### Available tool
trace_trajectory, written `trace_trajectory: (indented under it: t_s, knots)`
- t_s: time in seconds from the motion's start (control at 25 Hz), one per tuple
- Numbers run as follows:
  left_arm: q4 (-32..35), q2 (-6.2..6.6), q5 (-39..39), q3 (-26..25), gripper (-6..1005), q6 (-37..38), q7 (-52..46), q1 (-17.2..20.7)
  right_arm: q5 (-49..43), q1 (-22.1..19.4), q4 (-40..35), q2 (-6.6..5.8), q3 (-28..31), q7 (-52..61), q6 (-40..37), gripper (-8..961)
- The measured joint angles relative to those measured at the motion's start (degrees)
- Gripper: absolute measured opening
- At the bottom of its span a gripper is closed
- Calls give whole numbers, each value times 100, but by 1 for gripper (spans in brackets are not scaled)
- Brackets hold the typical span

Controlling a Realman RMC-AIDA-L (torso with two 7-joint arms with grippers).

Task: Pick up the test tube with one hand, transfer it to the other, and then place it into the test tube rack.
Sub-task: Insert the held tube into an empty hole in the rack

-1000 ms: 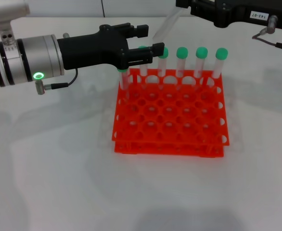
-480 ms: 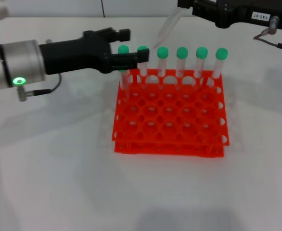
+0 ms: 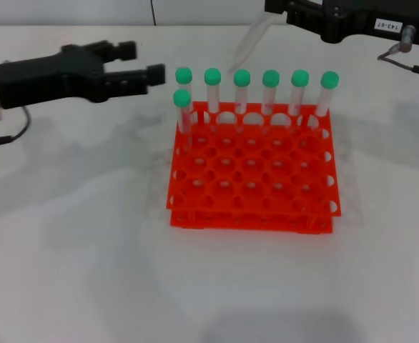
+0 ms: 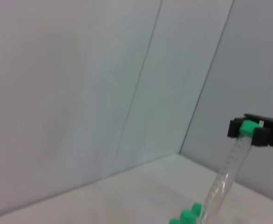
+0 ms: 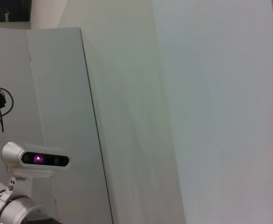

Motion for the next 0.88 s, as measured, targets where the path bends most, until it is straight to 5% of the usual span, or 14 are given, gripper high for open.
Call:
trace_trajectory:
  t_s: [0.36, 0.88]
  knots:
    - [645, 57, 507, -40, 888, 274, -582, 431, -2, -129, 7, 25, -3, 0, -30, 266]
    - [702, 644, 1265, -53, 887, 680, -541, 732, -7, -139, 22, 7, -220, 183, 24, 266]
